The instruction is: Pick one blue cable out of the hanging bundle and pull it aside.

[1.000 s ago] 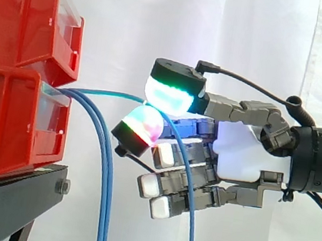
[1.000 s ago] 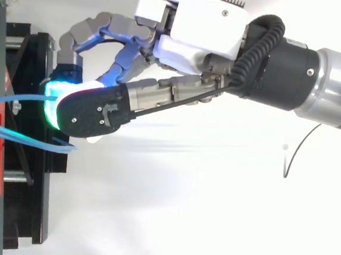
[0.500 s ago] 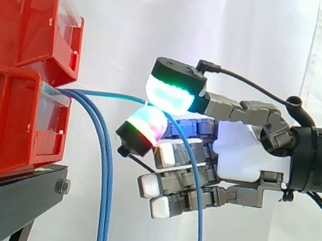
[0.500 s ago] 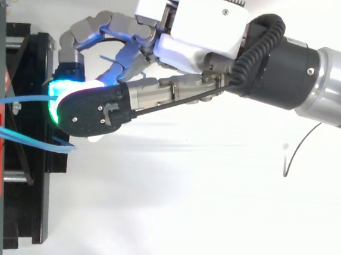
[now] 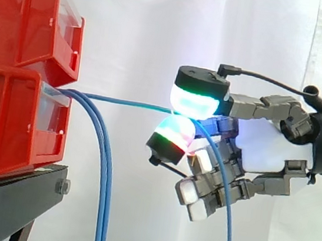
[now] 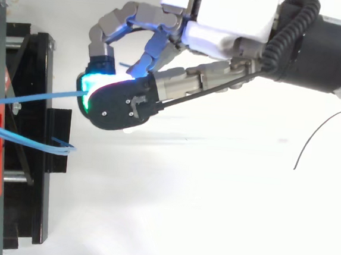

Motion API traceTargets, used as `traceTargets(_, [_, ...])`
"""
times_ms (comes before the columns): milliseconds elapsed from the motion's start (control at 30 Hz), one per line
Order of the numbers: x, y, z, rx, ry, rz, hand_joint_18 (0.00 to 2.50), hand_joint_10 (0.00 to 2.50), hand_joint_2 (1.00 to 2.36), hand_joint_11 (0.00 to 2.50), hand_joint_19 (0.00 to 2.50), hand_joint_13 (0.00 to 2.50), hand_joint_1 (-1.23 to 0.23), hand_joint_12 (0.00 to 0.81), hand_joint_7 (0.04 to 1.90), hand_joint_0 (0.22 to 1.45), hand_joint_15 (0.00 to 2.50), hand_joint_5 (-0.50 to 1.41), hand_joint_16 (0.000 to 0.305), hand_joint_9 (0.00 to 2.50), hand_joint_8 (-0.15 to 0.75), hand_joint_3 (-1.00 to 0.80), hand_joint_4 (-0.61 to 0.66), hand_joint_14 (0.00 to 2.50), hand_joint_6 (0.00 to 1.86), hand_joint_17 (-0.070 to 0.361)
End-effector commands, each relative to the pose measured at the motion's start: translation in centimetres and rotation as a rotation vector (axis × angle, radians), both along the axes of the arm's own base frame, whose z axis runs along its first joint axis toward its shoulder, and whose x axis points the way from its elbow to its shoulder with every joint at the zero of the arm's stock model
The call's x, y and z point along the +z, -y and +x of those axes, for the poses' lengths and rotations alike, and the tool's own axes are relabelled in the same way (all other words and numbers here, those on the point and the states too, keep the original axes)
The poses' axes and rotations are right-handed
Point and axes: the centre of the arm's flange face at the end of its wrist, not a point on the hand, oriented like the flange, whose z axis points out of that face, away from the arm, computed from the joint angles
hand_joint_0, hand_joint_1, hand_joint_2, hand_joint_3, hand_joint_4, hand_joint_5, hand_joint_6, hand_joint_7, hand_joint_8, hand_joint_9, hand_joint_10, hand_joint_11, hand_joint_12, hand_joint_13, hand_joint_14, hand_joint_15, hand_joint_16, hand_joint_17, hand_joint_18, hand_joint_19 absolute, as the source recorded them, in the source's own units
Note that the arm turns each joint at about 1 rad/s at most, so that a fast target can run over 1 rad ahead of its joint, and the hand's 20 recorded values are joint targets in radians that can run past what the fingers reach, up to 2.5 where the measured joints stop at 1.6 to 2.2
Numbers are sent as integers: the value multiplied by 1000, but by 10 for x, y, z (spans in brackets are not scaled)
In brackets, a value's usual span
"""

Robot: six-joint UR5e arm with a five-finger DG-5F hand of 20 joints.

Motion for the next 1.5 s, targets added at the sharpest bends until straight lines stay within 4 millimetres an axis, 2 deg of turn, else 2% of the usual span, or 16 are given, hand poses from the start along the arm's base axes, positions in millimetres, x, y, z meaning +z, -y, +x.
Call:
traceTargets(0, [6, 5, -4, 1, -13, -24, 704, 18, 1025, 592, 596, 917, -874, 318, 1305, 683, 624, -125, 38, 1218, 239, -59, -71, 23, 934, 86])
traceTargets(1067, [5, 6, -3, 2, -5, -33, 713, 17, 1024, 581, 606, 927, -875, 320, 1295, 676, 625, -121, 39, 1224, 247, -30, -64, 24, 936, 87])
traceTargets(1167, [-7, 6, -8, 2, -30, -34, 716, 19, 1024, 578, 608, 928, -875, 321, 1292, 676, 632, -120, 39, 1223, 247, -32, -67, 23, 937, 87])
traceTargets(1233, [-24, 7, -17, 1, -67, -36, 716, 17, 1024, 579, 604, 928, -875, 322, 1288, 676, 630, -120, 39, 1223, 244, -32, -63, 24, 937, 87])
traceTargets(1267, [-50, 8, -32, 2, -125, -39, 717, 19, 1024, 584, 607, 929, -875, 321, 1292, 676, 631, -120, 39, 1219, 247, -32, -63, 23, 937, 87])
traceTargets(1300, [-59, 7, -37, 4, -145, -40, 717, 17, 1024, 574, 613, 930, -874, 324, 1295, 675, 629, -120, 39, 1222, 245, -28, -65, 24, 936, 87])
traceTargets(1400, [-112, 10, -75, 6, -270, -45, 719, 17, 1024, 578, 607, 931, -875, 324, 1287, 675, 636, -120, 39, 1224, 245, -30, -63, 25, 937, 87])
traceTargets(1467, [-135, 11, -94, 7, -326, -47, 720, 19, 1024, 586, 605, 933, -875, 324, 1288, 676, 627, -120, 39, 1222, 245, -33, -66, 22, 937, 87])
